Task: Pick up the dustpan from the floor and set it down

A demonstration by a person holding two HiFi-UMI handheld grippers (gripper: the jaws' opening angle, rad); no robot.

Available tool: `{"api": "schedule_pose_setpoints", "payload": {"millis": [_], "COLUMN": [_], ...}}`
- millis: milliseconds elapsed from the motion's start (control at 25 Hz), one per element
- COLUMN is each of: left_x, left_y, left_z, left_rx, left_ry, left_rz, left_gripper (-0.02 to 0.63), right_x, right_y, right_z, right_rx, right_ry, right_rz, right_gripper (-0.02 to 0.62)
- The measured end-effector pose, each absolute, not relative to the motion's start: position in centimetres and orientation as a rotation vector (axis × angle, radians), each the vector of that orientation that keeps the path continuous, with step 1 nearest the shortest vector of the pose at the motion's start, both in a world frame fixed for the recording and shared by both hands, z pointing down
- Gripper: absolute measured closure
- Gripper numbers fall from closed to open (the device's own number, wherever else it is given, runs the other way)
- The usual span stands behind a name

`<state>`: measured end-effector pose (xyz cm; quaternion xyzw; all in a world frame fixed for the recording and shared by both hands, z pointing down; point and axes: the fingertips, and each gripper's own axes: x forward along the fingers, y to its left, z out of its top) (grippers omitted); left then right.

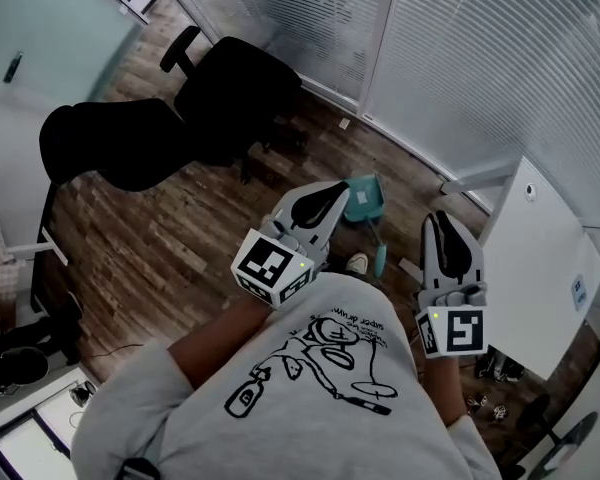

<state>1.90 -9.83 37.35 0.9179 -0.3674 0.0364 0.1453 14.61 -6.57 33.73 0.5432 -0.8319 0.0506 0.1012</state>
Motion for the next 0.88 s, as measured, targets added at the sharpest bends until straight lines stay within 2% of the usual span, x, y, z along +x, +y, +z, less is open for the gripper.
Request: {"api": "schedule_pose_setpoints", "payload": {"millis": [880], "left_x": [1.9], "left_y": [-11.0], "left_z": [35.9], "left_rx": [2.677], "left_ry": [-1.113], "left_rz": [0.068], "left_gripper": [0.604], "right_x": [15.3], "right_y": [-7.2], "right_z": [33.6], "right_rx": [1.625], "right_ry": [-2.443], "right_rz": [0.125], "right_gripper": [0.572]}}
